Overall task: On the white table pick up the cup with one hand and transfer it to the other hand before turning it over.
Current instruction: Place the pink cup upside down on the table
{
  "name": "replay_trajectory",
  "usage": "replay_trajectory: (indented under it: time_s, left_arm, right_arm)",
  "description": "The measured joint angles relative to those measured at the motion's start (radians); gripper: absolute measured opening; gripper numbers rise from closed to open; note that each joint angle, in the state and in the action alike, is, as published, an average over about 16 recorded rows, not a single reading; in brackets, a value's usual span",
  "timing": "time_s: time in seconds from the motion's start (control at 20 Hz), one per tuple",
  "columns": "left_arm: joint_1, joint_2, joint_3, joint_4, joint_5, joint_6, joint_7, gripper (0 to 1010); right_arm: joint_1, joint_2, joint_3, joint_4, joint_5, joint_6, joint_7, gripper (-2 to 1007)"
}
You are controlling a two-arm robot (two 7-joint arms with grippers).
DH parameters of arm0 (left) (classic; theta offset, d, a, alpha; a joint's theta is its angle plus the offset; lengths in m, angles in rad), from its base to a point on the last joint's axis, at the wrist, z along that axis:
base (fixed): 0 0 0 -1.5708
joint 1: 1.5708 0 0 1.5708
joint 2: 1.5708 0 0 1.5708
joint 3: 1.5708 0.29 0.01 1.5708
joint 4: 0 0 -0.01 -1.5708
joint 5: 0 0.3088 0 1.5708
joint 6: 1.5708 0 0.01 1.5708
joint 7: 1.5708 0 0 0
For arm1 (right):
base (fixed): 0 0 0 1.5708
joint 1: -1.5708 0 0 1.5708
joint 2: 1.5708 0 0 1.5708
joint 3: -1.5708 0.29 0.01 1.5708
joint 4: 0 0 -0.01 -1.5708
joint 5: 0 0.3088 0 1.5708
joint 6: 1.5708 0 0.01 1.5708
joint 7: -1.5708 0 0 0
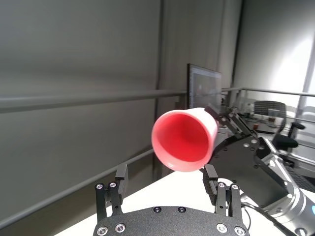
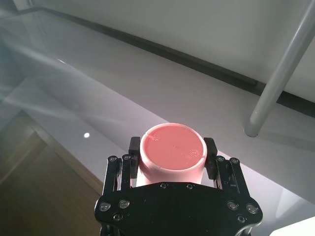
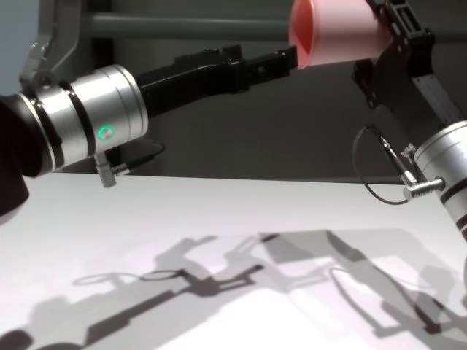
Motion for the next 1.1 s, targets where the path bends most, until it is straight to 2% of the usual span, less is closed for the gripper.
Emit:
replay_trajectory:
  time_s: [0.2,0.45,0.7,1.1]
  left_arm:
    - [0.046,0.003,-0.024,-0.054,0.053,0.002,0.126,1003]
    - [0.1,-0.01,-0.061,-0.093,0.11,-0.018,0.255,1003]
    - [0.15,-0.028,-0.092,-0.117,0.165,-0.041,0.363,1003]
    - [0.224,-0.06,-0.128,-0.146,0.252,-0.075,0.503,1003]
  right_arm:
    - [0.0,0.0,0.0,0.0,0.0,0.0,0.0,743]
    - [0.0,0.0,0.0,0.0,0.0,0.0,0.0,743]
    - [0.0,0.0,0.0,0.0,0.0,0.0,0.0,743]
    - [0.0,0.0,0.0,0.0,0.0,0.0,0.0,743]
